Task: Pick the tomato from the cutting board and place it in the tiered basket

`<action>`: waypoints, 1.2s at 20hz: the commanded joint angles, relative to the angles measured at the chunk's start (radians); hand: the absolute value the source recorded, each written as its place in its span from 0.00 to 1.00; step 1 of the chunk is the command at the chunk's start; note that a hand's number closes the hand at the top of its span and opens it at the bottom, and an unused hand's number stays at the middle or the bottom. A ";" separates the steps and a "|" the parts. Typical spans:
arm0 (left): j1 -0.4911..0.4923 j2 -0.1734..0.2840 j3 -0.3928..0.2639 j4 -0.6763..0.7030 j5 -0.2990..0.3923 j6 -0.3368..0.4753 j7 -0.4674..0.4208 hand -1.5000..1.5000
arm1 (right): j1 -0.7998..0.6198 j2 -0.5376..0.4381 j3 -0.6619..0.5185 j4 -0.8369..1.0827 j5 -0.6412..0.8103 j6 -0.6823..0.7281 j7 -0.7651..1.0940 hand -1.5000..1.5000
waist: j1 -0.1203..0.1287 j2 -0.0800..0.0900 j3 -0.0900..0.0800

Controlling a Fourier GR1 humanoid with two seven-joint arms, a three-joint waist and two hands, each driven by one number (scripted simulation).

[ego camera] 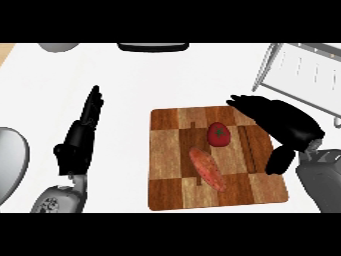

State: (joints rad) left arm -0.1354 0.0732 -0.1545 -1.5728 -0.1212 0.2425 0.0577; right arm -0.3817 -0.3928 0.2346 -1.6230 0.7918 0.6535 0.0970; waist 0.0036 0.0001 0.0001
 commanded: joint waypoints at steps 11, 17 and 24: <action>-0.002 -0.037 0.019 0.012 -0.039 -0.024 0.002 0.50 | -0.018 0.148 -0.017 -0.031 0.065 0.124 0.061 0.00 | -0.003 -0.001 0.000; 0.042 -0.024 0.052 0.008 -0.025 -0.054 -0.057 0.50 | -0.022 0.164 0.009 0.154 0.162 -0.002 -0.047 0.00 | 0.000 0.000 0.000; 0.055 -0.062 0.019 -0.026 -0.053 -0.042 -0.018 0.50 | -0.038 0.213 0.012 0.247 0.216 -0.058 -0.069 0.00 | 0.001 0.000 0.000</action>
State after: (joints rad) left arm -0.1342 0.0386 -0.0963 -1.5477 -0.1511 0.1893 0.0272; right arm -0.4178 -0.2113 0.2381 -1.4260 0.9777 0.6253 0.0368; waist 0.0033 0.0000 -0.0001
